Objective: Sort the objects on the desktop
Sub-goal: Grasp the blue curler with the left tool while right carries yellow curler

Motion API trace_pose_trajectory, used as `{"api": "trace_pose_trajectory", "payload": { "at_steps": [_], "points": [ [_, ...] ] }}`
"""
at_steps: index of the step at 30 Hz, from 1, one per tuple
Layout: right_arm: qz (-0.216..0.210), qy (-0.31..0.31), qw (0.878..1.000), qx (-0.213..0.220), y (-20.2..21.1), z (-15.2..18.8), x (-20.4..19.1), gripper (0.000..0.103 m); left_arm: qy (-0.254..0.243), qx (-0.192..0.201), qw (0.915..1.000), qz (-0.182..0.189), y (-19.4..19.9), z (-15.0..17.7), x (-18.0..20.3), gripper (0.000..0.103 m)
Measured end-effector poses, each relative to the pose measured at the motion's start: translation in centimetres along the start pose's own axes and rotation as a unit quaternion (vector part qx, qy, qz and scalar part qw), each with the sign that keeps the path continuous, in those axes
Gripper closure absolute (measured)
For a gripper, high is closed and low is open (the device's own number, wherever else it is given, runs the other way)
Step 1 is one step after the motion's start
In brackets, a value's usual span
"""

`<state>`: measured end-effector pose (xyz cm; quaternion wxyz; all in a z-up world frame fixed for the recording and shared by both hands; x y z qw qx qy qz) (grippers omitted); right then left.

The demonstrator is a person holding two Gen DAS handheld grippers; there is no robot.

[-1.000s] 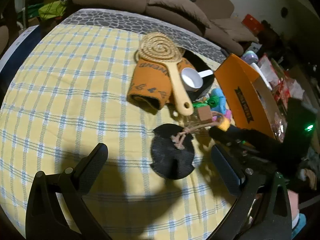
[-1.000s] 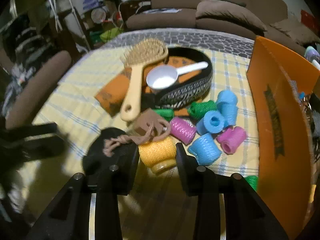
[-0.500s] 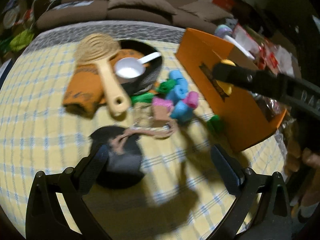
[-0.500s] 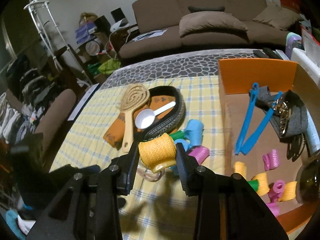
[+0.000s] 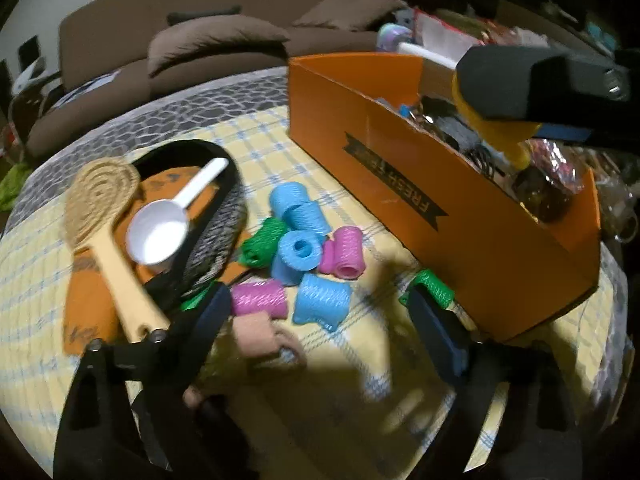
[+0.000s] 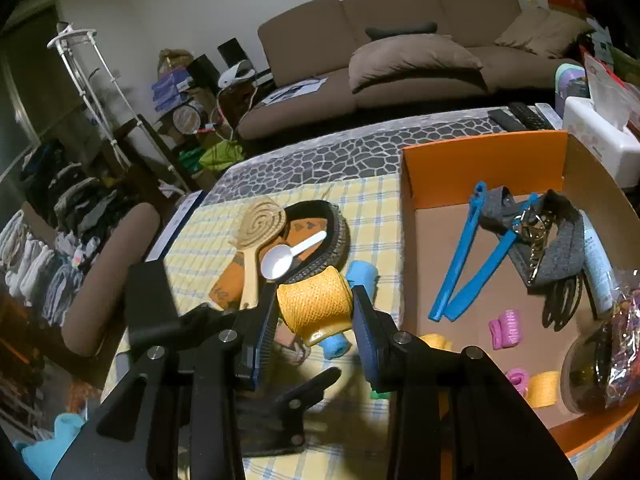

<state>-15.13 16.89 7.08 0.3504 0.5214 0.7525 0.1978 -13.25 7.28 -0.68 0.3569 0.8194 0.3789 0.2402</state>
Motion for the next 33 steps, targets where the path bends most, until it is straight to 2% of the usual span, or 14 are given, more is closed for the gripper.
{"api": "trace_pose_trajectory", "payload": {
  "at_steps": [2, 6, 8, 9, 10, 12, 15, 17, 19, 21, 23, 29, 33],
  "points": [
    [0.001, -0.002, 1.000, -0.001, 0.0, 0.0, 0.3, 0.066, -0.008, -0.013, 0.9999, 0.001, -0.9, 0.1, 0.1, 0.029],
    [0.000, -0.002, 1.000, -0.006, -0.1, 0.1, 0.8, 0.066, -0.022, -0.017, 0.9996, -0.001, -1.7, -0.2, 0.0, 0.030],
    [0.001, 0.000, 1.000, -0.008, 0.0, 0.2, 0.9, 0.066, -0.021, -0.019, 0.9996, 0.004, -1.9, -0.2, 0.1, 0.040],
    [0.002, 0.001, 1.000, -0.008, 0.0, 0.2, 0.9, 0.066, -0.024, -0.021, 0.9995, 0.006, -2.0, -0.1, 0.2, 0.056],
    [0.003, 0.001, 1.000, -0.007, 0.1, 0.2, 1.0, 0.066, -0.033, -0.024, 0.9992, -0.001, -2.0, 0.1, 0.3, 0.064],
    [0.004, -0.001, 1.000, -0.004, 0.4, 0.1, 1.3, 0.066, -0.042, -0.026, 0.9988, -0.001, -2.0, 0.1, 0.5, 0.064],
    [0.006, -0.011, 1.000, 0.003, 0.9, -0.1, 1.9, 0.066, -0.038, -0.033, 0.9983, 0.030, -2.0, 0.2, 0.8, 0.068],
    [0.007, -0.013, 1.000, 0.006, 1.1, -0.2, 2.2, 0.066, -0.053, -0.049, 0.9963, 0.046, -2.3, 0.9, 1.6, 0.068],
    [0.007, -0.013, 1.000, 0.005, 1.2, -0.2, 2.3, 0.066, -0.071, -0.052, 0.9955, 0.034, -2.7, 1.5, 2.1, 0.067],
    [0.008, -0.011, 1.000, 0.004, 1.3, -0.2, 2.4, 0.066, -0.059, -0.053, 0.9961, 0.039, -2.7, 1.3, 2.0, 0.068],
    [0.011, -0.010, 1.000, 0.004, 1.4, -0.2, 2.6, 0.066, -0.039, -0.049, 0.9972, 0.040, -2.6, 1.0, 1.4, 0.075],
    [0.024, -0.014, 1.000, 0.012, 2.1, -0.5, 3.5, 0.066, -0.013, -0.039, 0.9978, 0.052, -2.3, 0.5, 0.7, 0.075],
    [0.050, -0.016, 0.999, 0.013, 2.6, -0.4, 5.2, 0.066, -0.008, -0.019, 0.9977, 0.064, -0.4, -0.4, 1.3, 0.075]
  ]
}}
Point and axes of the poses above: each gripper's, at about its wrist camera, not at the fingertips, and y roughly against the way its jaws point, x to its right, z to its underside, the point moved 5 cm from there along -y, roughly the way its jaws point, and after that the axes turned 4 degrees about z, right-handed, at the moved point
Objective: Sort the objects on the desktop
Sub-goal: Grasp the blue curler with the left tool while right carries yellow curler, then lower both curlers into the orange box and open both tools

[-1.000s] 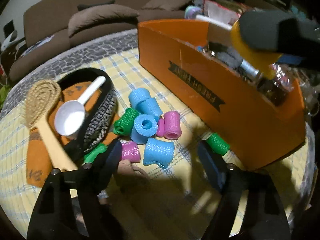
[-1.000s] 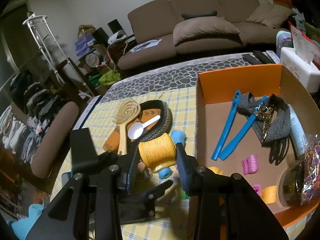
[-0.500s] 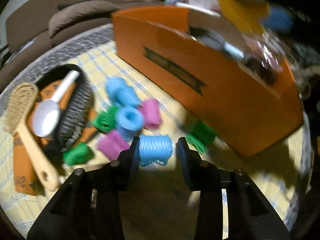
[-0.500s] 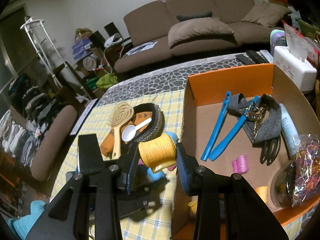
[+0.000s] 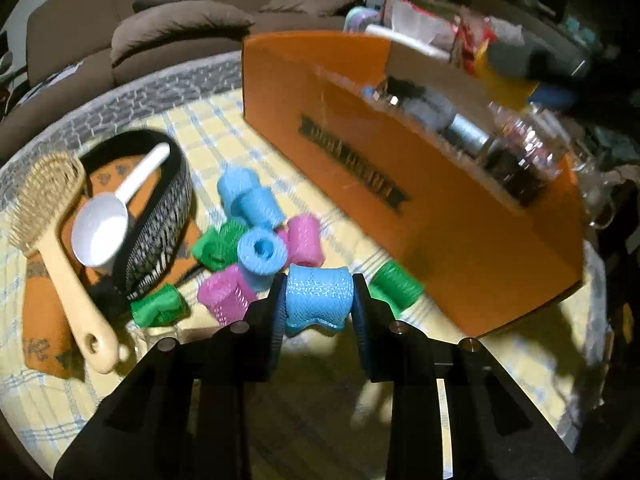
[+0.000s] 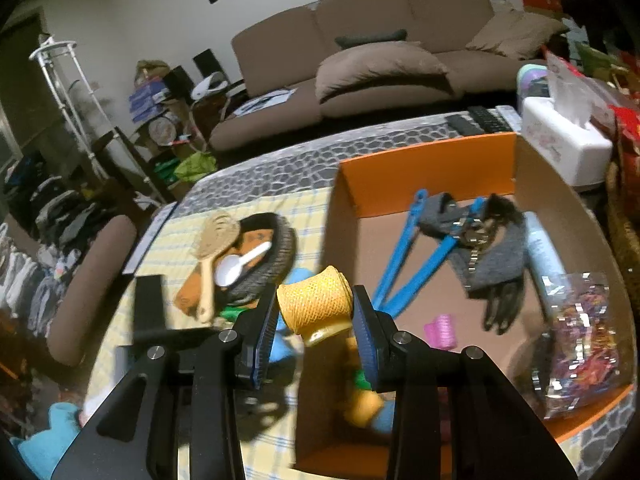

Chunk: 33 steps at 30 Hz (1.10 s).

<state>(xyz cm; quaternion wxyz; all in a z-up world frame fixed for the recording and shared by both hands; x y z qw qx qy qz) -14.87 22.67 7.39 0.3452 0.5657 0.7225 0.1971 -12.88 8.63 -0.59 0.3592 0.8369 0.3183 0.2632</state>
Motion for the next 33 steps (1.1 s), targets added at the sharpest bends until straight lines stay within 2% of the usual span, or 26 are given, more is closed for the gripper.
{"api": "trace_pose_trajectory", "payload": {
  "at_steps": [5, 12, 19, 27, 33],
  "points": [
    [0.046, 0.002, 0.999, -0.014, -0.1, 0.7, 2.3, 0.066, -0.004, 0.041, 0.9987, 0.031, 3.2, -1.9, 2.4, 0.075],
    [0.076, 0.007, 0.997, -0.033, 0.1, 2.1, 4.9, 0.066, -0.026, 0.059, 0.9966, 0.052, 5.0, -4.6, 6.2, 0.075],
    [0.076, 0.002, 0.996, -0.053, 0.0, 3.0, 6.3, 0.066, -0.043, 0.044, 0.9969, 0.049, 3.6, -6.2, 9.1, 0.075],
    [0.054, -0.008, 0.995, -0.079, -0.5, 4.1, 7.0, 0.066, -0.063, 0.019, 0.9971, 0.039, 0.9, -5.7, 11.1, 0.075],
    [0.047, -0.017, 0.995, -0.087, -0.5, 4.3, 7.5, 0.066, -0.082, 0.002, 0.9965, 0.017, -0.2, -4.8, 11.6, 0.075]
  ]
}}
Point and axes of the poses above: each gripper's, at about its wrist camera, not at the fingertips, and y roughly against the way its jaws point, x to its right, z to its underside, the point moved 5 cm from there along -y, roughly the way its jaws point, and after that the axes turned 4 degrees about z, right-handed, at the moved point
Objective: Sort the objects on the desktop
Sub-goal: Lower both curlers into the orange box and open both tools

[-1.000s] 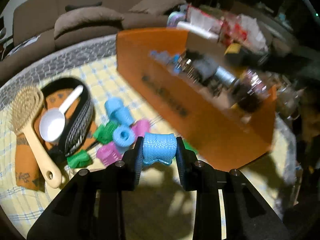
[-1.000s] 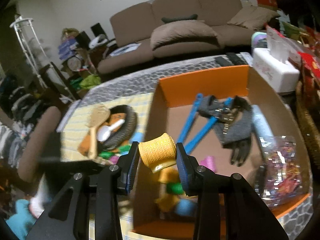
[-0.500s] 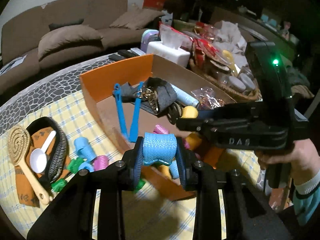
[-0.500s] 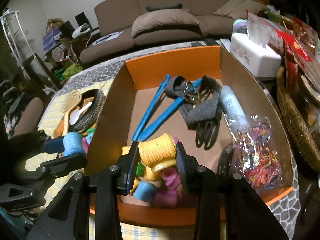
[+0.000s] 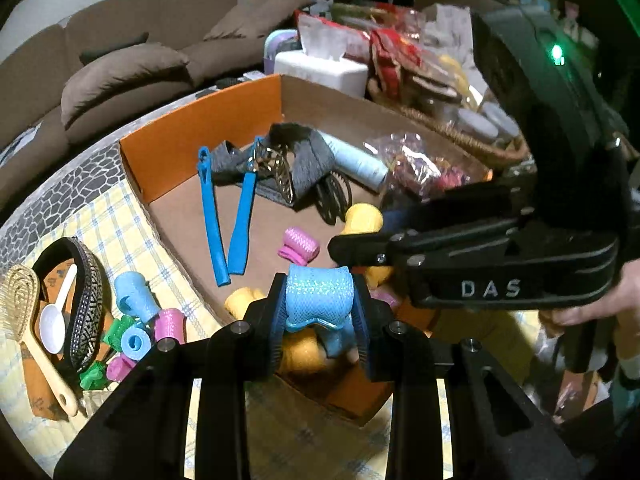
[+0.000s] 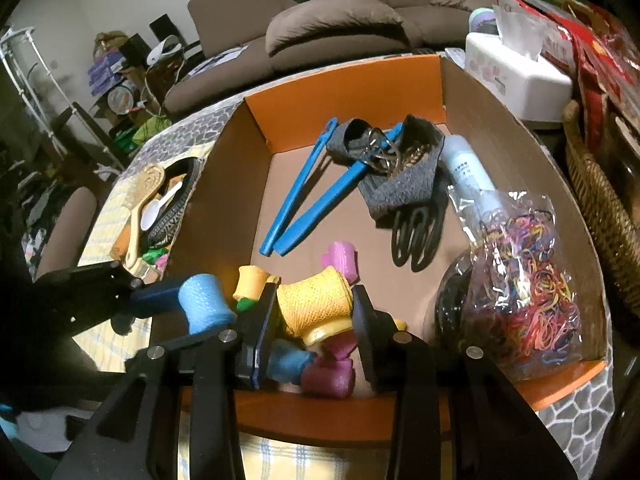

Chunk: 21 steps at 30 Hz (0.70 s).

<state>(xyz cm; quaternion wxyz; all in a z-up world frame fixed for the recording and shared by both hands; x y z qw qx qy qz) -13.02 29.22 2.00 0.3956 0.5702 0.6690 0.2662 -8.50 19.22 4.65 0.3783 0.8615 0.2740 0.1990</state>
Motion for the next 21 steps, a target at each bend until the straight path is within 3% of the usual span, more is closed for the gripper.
{"api": "trace_pose_trajectory", "payload": {
  "at_steps": [9, 12, 18, 20, 21],
  "points": [
    [-0.018, -0.020, 1.000, 0.001, 0.3, 0.1, 0.2, 0.062, 0.024, 0.005, 0.9997, -0.001, 0.8, 0.1, -0.7, 0.073],
    [-0.024, -0.027, 0.999, 0.007, 0.6, -0.1, 0.3, 0.058, 0.038, 0.018, 0.9991, 0.009, 1.5, 0.0, -1.0, 0.058],
    [-0.024, -0.032, 0.999, 0.023, 1.6, -0.7, 0.1, 0.053, 0.057, 0.033, 0.9978, 0.012, 2.8, -0.2, -1.7, 0.047],
    [-0.023, -0.032, 0.999, 0.031, 2.0, -0.9, -0.1, 0.046, 0.063, 0.043, 0.9970, 0.010, 3.6, -0.1, -2.0, 0.036],
    [-0.023, -0.031, 0.999, 0.034, 2.2, -0.9, -0.2, 0.037, 0.068, 0.048, 0.9964, 0.010, 4.0, 0.1, -2.3, 0.034]
  ]
}}
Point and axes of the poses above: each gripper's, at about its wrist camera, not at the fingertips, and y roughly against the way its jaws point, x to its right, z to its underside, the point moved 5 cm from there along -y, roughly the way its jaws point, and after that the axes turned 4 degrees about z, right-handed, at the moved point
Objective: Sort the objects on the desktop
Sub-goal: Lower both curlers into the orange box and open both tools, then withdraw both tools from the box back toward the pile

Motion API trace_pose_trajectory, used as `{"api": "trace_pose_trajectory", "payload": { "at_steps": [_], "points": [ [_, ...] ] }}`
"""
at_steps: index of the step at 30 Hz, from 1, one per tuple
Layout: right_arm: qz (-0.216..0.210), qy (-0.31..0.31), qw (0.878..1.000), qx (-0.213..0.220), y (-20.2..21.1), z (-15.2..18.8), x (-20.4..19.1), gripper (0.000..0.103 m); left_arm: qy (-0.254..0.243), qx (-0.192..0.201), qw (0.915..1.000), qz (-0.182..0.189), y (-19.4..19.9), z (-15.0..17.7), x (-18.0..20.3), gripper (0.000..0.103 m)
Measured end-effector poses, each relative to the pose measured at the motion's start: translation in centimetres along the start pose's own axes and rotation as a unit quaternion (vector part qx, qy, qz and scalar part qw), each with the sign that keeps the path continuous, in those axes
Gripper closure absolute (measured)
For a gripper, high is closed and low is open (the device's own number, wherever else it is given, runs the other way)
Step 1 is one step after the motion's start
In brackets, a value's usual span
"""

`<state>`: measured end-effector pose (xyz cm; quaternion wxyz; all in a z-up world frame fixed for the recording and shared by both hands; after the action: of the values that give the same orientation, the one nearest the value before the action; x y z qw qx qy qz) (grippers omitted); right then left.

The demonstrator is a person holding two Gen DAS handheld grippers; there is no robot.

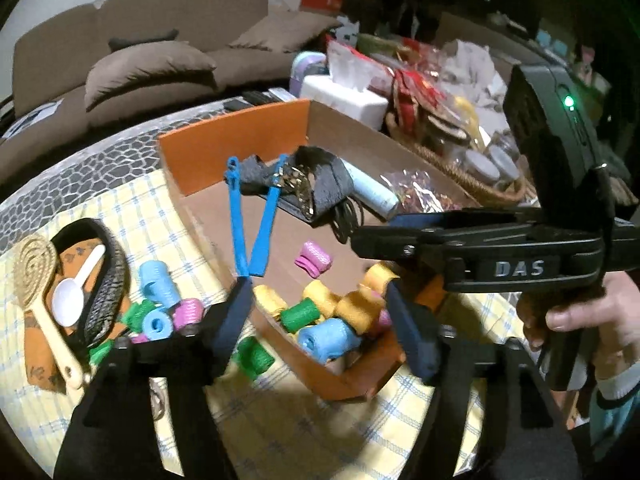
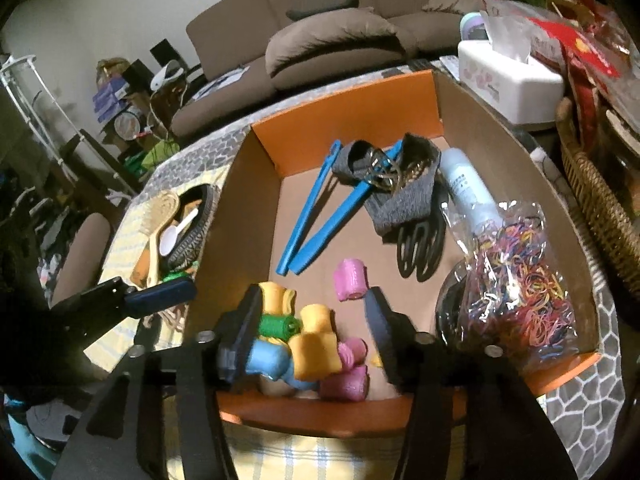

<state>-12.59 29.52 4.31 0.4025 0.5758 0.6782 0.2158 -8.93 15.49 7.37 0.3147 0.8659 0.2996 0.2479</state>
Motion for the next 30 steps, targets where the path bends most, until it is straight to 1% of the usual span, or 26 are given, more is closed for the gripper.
{"api": "trace_pose_trajectory", "payload": {
  "at_steps": [1, 2, 3, 4, 5, 6, 7, 8, 9, 10, 15, 19, 23, 30],
  "points": [
    [0.000, 0.001, 1.000, 0.004, 0.2, -0.1, -0.1, 0.026, 0.004, 0.002, 1.0000, -0.001, 0.3, 0.1, -0.2, 0.034],
    [-0.001, 0.002, 1.000, 0.010, 0.4, -0.3, -0.4, 0.021, 0.009, 0.003, 0.9999, -0.006, 0.7, 0.3, -0.7, 0.033],
    [0.000, 0.004, 1.000, 0.015, 0.5, -0.4, -0.6, 0.016, 0.013, 0.003, 0.9999, -0.010, 0.9, 0.5, -1.0, 0.026],
    [0.002, 0.006, 1.000, 0.018, 0.6, -0.4, -0.8, 0.013, 0.018, 0.005, 0.9997, -0.013, 1.3, 0.7, -1.4, 0.014],
    [0.004, 0.010, 1.000, 0.020, 0.7, -0.5, -1.1, 0.010, 0.026, 0.009, 0.9996, -0.012, 1.7, 0.9, -1.8, 0.010],
    [0.009, 0.014, 1.000, 0.022, 0.7, -0.5, -1.4, 0.003, 0.033, 0.012, 0.9993, -0.010, 2.1, 1.0, -2.1, 0.006],
    [0.013, 0.017, 0.999, 0.025, 0.7, -0.5, -1.6, 0.000, 0.041, 0.016, 0.9990, -0.011, 2.6, 1.2, -2.6, 0.006],
    [0.015, 0.021, 0.999, 0.026, 0.8, -0.5, -2.0, 0.001, 0.047, 0.019, 0.9986, -0.016, 3.1, 1.3, -2.9, 0.005],
    [0.015, 0.023, 0.999, 0.026, 0.7, -0.5, -2.2, 0.001, 0.050, 0.022, 0.9983, -0.019, 3.4, 1.4, -3.2, 0.001],
    [0.015, 0.026, 0.999, 0.025, 0.6, -0.5, -2.5, 0.001, 0.053, 0.026, 0.9980, -0.022, 3.9, 1.6, -3.5, 0.000],
    [0.022, 0.042, 0.999, 0.023, 0.2, -0.2, -4.0, 0.001, 0.070, 0.037, 0.9960, -0.040, 6.1, 2.3, -5.2, 0.000],
    [0.027, 0.059, 0.998, 0.021, 0.0, 0.1, -5.5, 0.001, 0.091, 0.053, 0.9926, -0.060, 7.9, 2.8, -6.7, 0.000],
    [0.031, 0.079, 0.996, 0.019, -0.3, 0.4, -7.3, 0.001, 0.103, 0.054, 0.9903, -0.075, 8.8, 3.4, -8.0, 0.000],
    [0.028, 0.107, 0.994, 0.010, -1.1, 0.7, -10.4, 0.001, 0.133, 0.053, 0.9876, -0.064, 8.9, 5.3, -9.8, 0.000]
  ]
}}
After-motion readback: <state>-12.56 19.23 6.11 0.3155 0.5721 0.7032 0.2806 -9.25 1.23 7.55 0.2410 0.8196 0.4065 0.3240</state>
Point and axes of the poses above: each gripper's, at about its wrist camera, not at the fingertips, and y roughly against the way its jaws point, x to its right, z to its underside, the point moved 5 cm from there along -y, roughly the way its jaws point, and after that the axes turned 4 degrees about z, right-handed, at the moved point
